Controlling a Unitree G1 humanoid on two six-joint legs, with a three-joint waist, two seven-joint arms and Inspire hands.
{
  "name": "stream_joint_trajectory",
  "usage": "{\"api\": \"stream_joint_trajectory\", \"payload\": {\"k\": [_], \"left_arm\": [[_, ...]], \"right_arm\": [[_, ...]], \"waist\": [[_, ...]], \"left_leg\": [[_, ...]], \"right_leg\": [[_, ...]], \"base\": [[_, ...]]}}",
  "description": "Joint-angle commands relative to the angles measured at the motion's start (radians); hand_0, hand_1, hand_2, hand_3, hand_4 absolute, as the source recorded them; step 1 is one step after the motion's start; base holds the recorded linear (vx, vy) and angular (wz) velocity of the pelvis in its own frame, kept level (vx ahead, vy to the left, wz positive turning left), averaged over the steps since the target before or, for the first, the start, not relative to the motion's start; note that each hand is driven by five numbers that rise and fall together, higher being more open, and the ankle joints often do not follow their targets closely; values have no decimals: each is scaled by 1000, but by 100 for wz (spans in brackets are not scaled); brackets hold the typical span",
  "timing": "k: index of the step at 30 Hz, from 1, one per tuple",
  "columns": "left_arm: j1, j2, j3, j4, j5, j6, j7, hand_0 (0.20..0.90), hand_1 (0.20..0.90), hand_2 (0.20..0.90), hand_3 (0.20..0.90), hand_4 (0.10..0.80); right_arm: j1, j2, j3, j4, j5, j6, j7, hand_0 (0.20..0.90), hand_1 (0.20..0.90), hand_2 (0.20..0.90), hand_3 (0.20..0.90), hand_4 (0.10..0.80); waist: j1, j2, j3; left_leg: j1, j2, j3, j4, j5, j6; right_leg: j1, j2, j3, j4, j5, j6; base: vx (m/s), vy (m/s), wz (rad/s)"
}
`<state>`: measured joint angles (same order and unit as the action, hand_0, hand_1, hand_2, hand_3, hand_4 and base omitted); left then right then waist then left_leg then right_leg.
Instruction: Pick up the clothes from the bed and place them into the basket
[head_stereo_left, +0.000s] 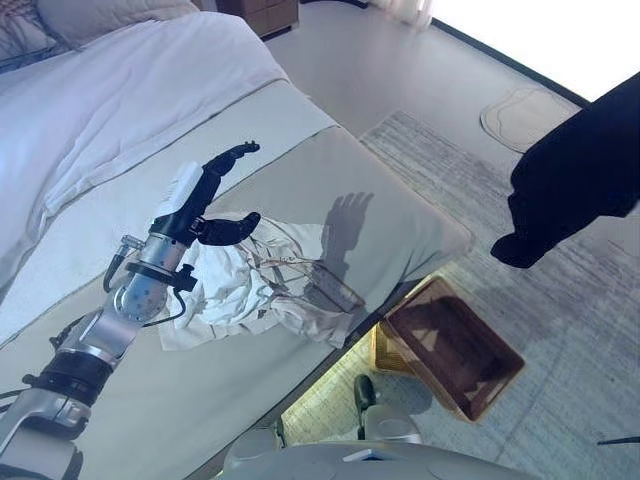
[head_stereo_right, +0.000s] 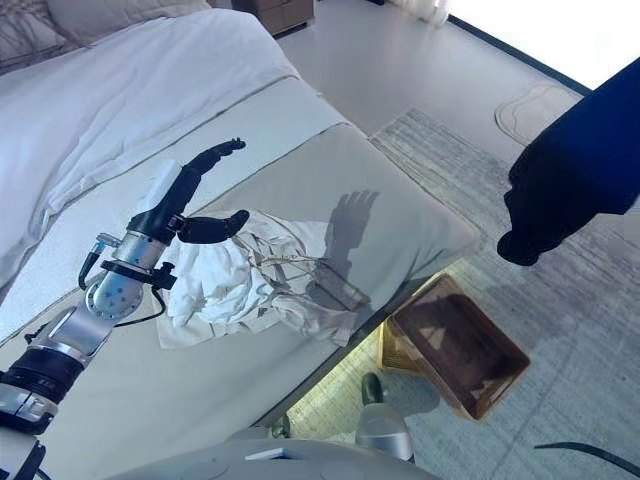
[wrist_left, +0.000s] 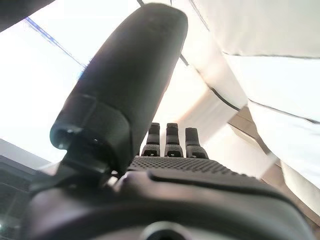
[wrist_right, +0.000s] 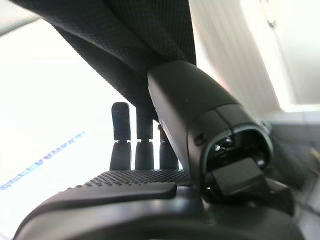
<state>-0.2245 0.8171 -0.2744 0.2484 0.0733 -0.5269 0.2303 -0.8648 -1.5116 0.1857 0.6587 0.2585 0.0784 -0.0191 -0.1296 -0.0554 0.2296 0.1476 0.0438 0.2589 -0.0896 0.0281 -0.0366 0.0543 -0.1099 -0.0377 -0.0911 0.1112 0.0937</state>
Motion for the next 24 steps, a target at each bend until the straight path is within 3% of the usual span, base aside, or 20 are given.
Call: {"api": "stream_joint_trajectory", "payload": {"k": [1,9,16,19,24], "left_arm": [[-21,7,12,-24,-6,-78,23,900,900,900,900,800],[-31,14,28,-10,-2,-66,18,900,900,900,900,800],[-33,15,52,-23,9,-47,17,900,900,900,900,800],[-39,15,54,-29,14,-42,19,900,900,900,900,800],[-59,9,53,-58,19,-16,21,900,900,900,900,800]], "right_arm": [[51,-84,-125,-57,50,-131,34,300,300,300,200,100],[383,-22,-390,-139,46,-173,89,300,300,300,200,100],[722,123,-645,-234,25,-153,123,300,300,300,200,100],[802,193,-687,-279,0,-150,127,300,300,300,200,100],[850,338,-631,-338,-62,-108,163,300,300,300,200,100]], "waist": [[-7,-25,-198],[-28,-29,-186],[-41,-32,-169],[-44,-31,-162],[-48,-25,-149]], "left_leg": [[-9,8,-37,50,-88,7],[-10,6,-35,54,-93,13],[-10,8,-26,58,-97,18],[-9,8,-23,60,-99,21],[-10,8,-19,68,-102,25]], "right_leg": [[-31,42,-7,96,-70,36],[-42,45,3,107,-69,39],[-50,48,12,116,-70,41],[-53,49,17,119,-69,42],[-57,50,22,122,-69,43]], "base": [[-17,-3,-9],[-16,0,-7],[-1,0,0],[0,0,0],[0,0,0]]}}
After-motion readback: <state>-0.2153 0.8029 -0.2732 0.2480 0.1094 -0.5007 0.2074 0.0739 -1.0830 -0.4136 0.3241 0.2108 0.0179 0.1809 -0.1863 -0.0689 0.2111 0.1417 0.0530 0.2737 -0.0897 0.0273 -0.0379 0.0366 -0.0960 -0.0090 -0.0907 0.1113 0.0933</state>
